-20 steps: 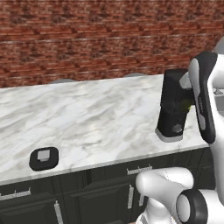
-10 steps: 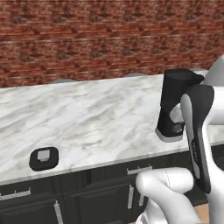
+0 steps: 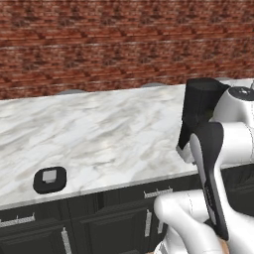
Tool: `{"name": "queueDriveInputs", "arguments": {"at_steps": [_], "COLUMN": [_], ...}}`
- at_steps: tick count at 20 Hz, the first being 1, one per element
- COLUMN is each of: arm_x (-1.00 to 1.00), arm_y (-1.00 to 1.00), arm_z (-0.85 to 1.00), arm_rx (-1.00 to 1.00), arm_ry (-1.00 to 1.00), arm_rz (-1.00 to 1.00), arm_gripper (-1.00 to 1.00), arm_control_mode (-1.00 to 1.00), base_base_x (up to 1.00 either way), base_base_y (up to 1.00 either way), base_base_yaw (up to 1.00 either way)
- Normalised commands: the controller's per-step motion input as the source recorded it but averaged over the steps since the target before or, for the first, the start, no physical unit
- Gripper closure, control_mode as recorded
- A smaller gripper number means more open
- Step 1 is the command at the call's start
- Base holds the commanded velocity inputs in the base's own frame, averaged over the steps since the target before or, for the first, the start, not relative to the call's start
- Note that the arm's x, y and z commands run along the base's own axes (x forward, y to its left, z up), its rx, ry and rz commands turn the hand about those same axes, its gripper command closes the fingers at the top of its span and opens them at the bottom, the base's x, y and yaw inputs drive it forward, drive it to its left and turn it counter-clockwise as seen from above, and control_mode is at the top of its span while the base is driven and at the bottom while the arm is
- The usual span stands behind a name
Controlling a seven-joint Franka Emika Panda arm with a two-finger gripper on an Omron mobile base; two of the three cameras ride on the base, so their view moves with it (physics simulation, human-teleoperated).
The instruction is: Grab the lemon and onion from the fridge, place them in the blender, close the lid, and turn on the blender to create a marinade.
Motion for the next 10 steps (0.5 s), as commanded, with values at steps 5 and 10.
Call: {"name": "queueDriveInputs", "arguments": {"at_steps": [5, 10], "arm_x": [-0.35, 0.00], "arm_y": [0.22, 0.00], "arm_z": [-0.16, 0.00], "arm_rx": [0.00, 0.00], "arm_ry": [-0.01, 0.00], "arm_rz": [0.03, 0.00], "arm_gripper": [-1.00, -1.00], "arm_control_mode": [-1.00, 1.00], "base_base_x": [0.00, -0.69], "base_base_y": [0.00, 0.69], "base_base_yaw": [0.00, 0.42]}}
